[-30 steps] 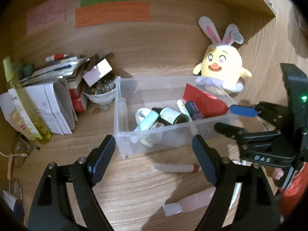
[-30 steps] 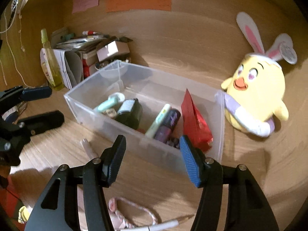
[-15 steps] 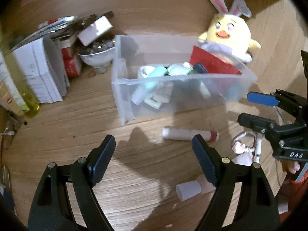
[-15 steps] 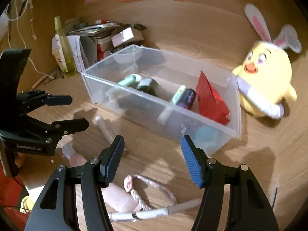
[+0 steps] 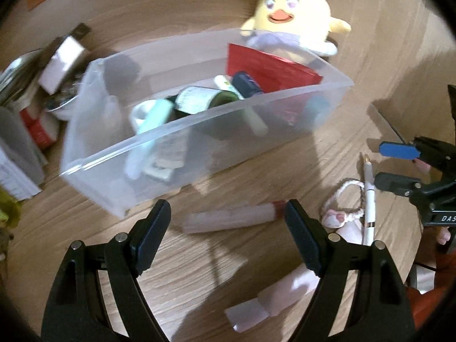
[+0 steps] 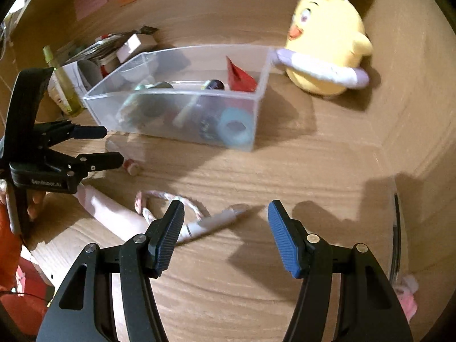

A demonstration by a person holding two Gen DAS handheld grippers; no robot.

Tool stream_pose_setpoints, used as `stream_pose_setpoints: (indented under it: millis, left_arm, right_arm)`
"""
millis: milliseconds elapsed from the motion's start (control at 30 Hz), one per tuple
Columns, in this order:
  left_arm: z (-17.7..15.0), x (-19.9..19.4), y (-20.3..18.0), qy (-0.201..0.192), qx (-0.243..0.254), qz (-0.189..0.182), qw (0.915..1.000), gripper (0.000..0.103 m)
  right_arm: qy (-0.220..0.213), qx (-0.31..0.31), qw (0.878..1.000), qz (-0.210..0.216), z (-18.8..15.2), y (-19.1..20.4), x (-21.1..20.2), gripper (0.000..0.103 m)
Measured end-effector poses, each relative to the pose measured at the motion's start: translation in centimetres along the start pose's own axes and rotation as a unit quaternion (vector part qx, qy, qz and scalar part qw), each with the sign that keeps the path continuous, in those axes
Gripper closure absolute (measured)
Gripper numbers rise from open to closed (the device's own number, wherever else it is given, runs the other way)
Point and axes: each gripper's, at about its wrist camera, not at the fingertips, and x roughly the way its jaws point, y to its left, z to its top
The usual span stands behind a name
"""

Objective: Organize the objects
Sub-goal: 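Grasp the white-capped lipstick tube with the left gripper while the right grasps the white pen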

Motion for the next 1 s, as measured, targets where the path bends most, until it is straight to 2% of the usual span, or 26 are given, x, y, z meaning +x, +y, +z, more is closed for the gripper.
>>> stream_pose_setpoints:
  millis: [167, 300, 367, 467, 567, 633, 733, 933, 1000]
  left_arm:
    - [0.0, 1.2, 0.0, 0.020, 0.010, -0.026, 0.9994, 0.021]
    - [0.0, 1.0, 0.2, 0.014, 0.001, -0.030, 0.9994, 0.021]
    - [-0.1, 1.0, 0.3, 0.012, -0.003, -0.030, 0.9995, 0.026]
    - [-0.1, 0.9, 0.5, 0.010, -0.009, -0.026, 0.9996, 0.035]
    - [-0.2, 0.7, 0.8, 0.009, -0.017, -0.031, 0.9994, 0.050]
    - [-0.4, 0.5, 0.8, 0.010, -0.017, -0.031, 0.9993, 0.061]
    - [-1.0, 0.2, 0.6, 0.014, -0.012, -0.025, 0.9995, 0.068]
    - [-2.0, -0.6, 0.0, 0.027, -0.010, -0.041, 0.9987, 0.069]
    - [-2.0, -1.0, -0.1, 0.025, -0.008, -0.037, 0.9990, 0.069]
  right_arm:
    - [0.013, 0.035, 0.999, 0.022, -0.6, 0.1, 1.0, 0.045]
    - [0.013, 0.028, 0.999, 0.018, -0.4, 0.9, 1.6, 0.048]
    - [0.013, 0.022, 1.000, 0.015, -0.4, 1.3, 1.9, 0.062]
    - [0.013, 0.016, 1.000, 0.007, -0.4, 1.5, 2.0, 0.076]
    - [0.011, 0.015, 1.000, 0.004, -0.4, 1.2, 2.1, 0.085]
    - [0.007, 0.012, 1.000, -0.002, -0.2, 1.2, 2.1, 0.087]
    - [0.003, -0.003, 1.000, -0.017, 0.3, 1.4, 2.4, 0.089]
    - [0.010, -0.036, 0.999, -0.024, 1.3, 2.3, 3.1, 0.087]
    - [0.013, -0.033, 0.999, -0.025, 1.5, 2.0, 2.9, 0.079]
